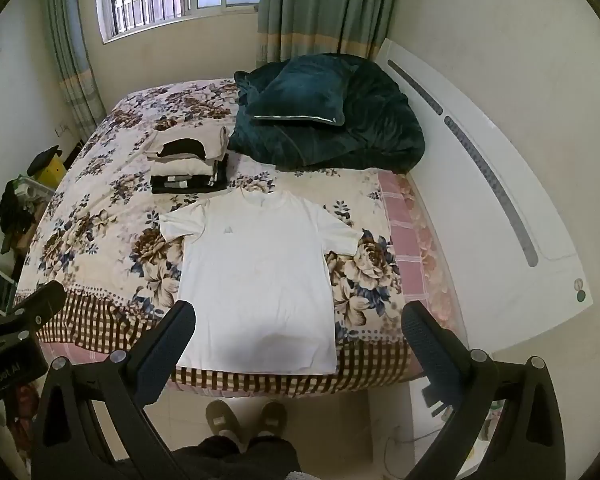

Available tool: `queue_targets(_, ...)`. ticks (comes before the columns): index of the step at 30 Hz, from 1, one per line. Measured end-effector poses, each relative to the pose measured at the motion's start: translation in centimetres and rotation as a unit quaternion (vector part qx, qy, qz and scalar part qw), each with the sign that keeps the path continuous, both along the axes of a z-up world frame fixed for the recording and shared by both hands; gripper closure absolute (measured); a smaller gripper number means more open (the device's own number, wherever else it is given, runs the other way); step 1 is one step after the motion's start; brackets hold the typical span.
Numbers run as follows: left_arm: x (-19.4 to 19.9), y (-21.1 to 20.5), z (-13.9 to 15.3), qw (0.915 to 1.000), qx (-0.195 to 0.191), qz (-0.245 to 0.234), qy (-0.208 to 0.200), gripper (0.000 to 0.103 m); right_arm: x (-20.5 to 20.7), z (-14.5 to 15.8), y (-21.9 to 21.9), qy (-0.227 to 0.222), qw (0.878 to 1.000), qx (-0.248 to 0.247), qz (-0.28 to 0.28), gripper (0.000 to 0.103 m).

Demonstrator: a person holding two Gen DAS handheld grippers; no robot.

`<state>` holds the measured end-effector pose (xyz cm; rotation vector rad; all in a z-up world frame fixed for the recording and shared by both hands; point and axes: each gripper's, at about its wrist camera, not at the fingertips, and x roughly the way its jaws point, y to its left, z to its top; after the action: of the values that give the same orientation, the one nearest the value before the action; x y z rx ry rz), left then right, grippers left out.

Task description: Fold small clothes

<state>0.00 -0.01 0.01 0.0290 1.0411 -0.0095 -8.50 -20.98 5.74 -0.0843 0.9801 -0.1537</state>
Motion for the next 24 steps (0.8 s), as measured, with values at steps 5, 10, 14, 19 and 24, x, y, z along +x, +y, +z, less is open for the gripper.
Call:
queue_targets(5,0.0,-0.1,-0.1,1.0,0.001,-0.002,-0.004,0.0,0.5,0.0,-0.4,0.002,1.0,0.001,-0.002,0.0)
queue_targets(10,0.0,-0.1,-0.1,1.0,0.0,0.0,-0.008,0.0,-0.1,0.1,0.1,-0.007,1.0,-0.003,-0.001,0.0)
queue_targets(14,0.0,0.1,0.2,1.0,0.0,0.0,-0.009,0.0,0.0,0.1,0.0,-0.009,1.0,-0.003,0.0,0.0)
queue_targets(19,0.3,-0.1,1.1,1.0,0.003,0.001,-0.01,0.0,0.8,1.4,0.8,-0.01,1.0,-0.003,0.001,0.0)
queue_targets(24,0.2,-0.3,0.5,0.9999,0.004,0.002,-0.012,0.0,1.7,2.1,0.8,-0.011,1.0,-0.002,0.002,0.0)
